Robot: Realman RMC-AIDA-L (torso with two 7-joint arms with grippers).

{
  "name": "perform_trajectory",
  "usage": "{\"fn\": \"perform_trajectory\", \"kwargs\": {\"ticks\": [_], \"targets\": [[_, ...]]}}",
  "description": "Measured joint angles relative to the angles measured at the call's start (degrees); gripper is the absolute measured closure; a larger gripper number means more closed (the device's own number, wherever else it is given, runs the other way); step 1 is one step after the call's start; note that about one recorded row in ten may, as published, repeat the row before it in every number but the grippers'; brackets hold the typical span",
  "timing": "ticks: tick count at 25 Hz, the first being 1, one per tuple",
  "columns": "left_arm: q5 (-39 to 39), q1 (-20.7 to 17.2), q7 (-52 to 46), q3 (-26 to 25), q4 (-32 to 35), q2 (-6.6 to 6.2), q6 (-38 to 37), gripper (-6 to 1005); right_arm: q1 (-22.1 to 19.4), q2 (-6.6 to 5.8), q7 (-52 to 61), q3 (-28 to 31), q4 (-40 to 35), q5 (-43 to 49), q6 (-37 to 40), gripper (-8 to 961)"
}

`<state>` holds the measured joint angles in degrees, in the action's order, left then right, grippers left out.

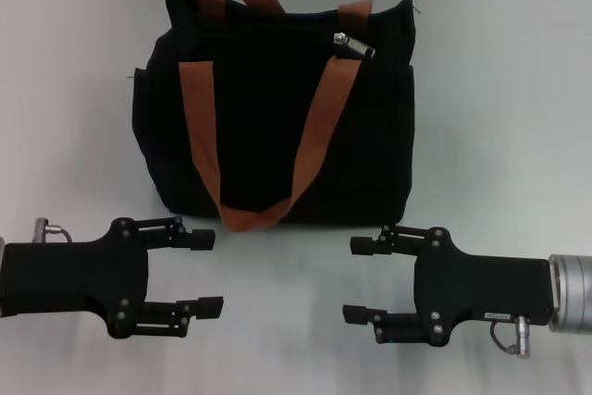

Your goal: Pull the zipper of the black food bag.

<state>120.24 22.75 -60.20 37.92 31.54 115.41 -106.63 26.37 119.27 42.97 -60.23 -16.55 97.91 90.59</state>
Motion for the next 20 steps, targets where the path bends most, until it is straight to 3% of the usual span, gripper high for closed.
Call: {"fn": "perform_trajectory", "kwargs": {"ticks": [20], "targets": [[0.24,-0.59,1.35,0.14,-0.25,0.18,0.21,229,-0.27,0.00,-0.08,0.18,0.12,-0.31,0.10,212]]}}
